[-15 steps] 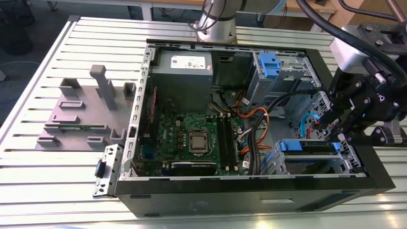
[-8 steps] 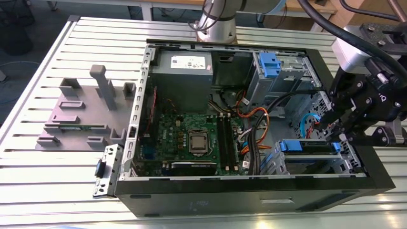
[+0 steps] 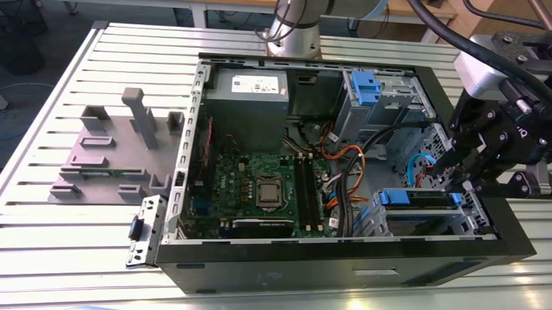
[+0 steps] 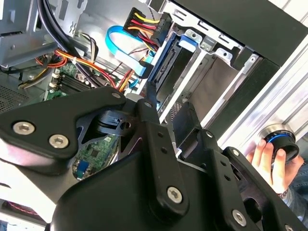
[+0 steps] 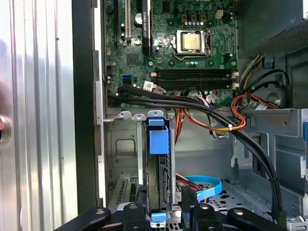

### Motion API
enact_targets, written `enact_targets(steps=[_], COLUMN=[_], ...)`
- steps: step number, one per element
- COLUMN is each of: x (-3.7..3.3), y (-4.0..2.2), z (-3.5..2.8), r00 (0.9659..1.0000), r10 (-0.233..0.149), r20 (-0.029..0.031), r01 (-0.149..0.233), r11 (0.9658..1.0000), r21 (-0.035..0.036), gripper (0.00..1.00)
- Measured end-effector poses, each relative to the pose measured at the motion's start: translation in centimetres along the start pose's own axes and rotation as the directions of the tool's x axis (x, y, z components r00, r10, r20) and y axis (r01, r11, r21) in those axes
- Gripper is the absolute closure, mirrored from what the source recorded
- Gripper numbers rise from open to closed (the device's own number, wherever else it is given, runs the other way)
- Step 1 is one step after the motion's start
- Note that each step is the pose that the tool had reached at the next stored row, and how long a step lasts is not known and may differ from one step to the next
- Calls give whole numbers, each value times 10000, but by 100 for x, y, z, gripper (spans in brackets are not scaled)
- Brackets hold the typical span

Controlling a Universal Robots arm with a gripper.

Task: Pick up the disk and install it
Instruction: 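Insert the first disk wire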

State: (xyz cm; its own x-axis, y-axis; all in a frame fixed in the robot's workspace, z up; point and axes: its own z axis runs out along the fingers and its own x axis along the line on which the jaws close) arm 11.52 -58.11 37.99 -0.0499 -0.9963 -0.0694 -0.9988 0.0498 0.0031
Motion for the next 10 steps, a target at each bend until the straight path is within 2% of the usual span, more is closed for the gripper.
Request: enact_targets(steps=[10], x=[-2], y=[-37], z=[1], r00=[10000], r10=[0], r20=[0], r01=[0], r11=[10000], r21=[0], gripper=[58])
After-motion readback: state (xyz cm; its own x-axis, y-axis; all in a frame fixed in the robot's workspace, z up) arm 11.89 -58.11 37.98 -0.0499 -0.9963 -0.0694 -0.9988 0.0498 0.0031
